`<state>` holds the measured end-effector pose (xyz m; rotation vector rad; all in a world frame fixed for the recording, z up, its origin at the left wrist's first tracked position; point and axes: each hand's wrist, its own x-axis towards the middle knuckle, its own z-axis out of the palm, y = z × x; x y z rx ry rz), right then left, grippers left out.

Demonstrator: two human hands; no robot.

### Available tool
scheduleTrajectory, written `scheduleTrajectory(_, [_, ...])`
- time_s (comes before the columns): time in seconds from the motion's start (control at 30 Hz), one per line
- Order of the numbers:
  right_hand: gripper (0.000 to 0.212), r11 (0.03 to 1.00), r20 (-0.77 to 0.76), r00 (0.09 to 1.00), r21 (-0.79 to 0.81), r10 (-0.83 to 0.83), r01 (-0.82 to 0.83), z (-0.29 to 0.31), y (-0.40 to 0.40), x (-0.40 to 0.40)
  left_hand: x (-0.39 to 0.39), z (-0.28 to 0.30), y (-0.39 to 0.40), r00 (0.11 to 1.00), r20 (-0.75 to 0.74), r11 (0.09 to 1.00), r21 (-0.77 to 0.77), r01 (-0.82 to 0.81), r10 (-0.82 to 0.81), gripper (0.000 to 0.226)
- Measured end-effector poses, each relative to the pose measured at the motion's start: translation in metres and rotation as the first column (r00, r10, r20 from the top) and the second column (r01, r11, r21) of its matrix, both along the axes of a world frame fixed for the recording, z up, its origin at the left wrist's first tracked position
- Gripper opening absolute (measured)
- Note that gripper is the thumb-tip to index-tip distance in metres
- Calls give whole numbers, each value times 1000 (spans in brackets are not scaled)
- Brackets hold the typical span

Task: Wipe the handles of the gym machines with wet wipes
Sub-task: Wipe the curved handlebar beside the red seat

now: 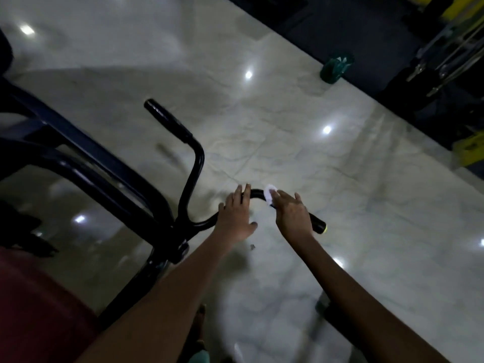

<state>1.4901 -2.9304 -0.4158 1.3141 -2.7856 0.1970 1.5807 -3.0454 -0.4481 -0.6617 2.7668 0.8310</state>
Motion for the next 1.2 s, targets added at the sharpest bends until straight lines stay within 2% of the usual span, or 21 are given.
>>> scheduleTrajectory(0.1, [48, 996, -149, 988, 84, 41, -29, -3, 8, 6, 4, -5, 0, 999, -27, 998, -53, 19, -20, 99])
scheduleTrajectory(0.23, [49, 966, -179, 982, 240, -55, 98, -1, 34, 13, 7, -11, -1, 996, -79, 996, -85, 37, -44, 101])
scheduleTrajectory(0.27, [49, 965, -163, 984, 238, -69, 107, -1, 32, 12, 7, -13, -1, 995, -90, 995, -93, 44, -52, 102])
scheduleTrajectory(0.37, [40, 994, -71, 997, 95, -41, 48, -3, 12, 11, 10, -18, -5, 989, -109, 986, -144, 84, -100, 101])
scheduleTrajectory(0.43, [48, 997, -11, 999, 57, -54, 54, -5, 10, 17, 11, -18, -7, 986, -102, 982, -150, 115, -131, 99])
scheduleTrajectory(0.5, [56, 996, -18, 997, 44, -76, 77, -6, 21, 21, 12, -16, -8, 985, -98, 982, -133, 131, -145, 98])
scheduleTrajectory(0.57, [53, 995, -48, 994, 26, -99, 101, 2, 28, 23, 14, -14, -8, 984, -107, 985, -115, 127, -140, 97])
scheduleTrajectory(0.67, [49, 981, -14, 984, 75, -177, 178, 12, 22, 17, 14, -13, -9, 983, -131, 989, -92, 119, -130, 95])
scheduleTrajectory(0.77, [52, 980, 34, 987, 129, -157, 151, 12, 12, 20, 13, -14, -8, 983, -148, 991, -91, 100, -113, 95])
scheduleTrajectory(0.87, [52, 980, -1, 986, 110, -170, 169, 5, 19, 27, 9, -16, -8, 985, -141, 994, -65, 87, -95, 96])
scheduleTrajectory(0.97, [40, 978, -87, 979, 81, -183, 190, 5, 19, 27, 4, -15, -9, 992, -112, 998, 14, 60, -58, 94])
scheduleTrajectory(1.03, [33, 970, -29, 975, 90, -222, 224, 14, 8, 24, 2, -14, -8, 994, -94, 998, 33, 49, -46, 92])
scheduleTrajectory(1.1, [35, 963, -10, 971, 125, -239, 238, 15, 2, 18, 2, -13, -7, 995, -90, 999, 31, 41, -38, 91])
scheduleTrajectory(1.2, [34, 977, 0, 983, 101, -186, 185, 16, 11, 27, 3, -12, -8, 995, -95, 999, 36, 38, -35, 91])
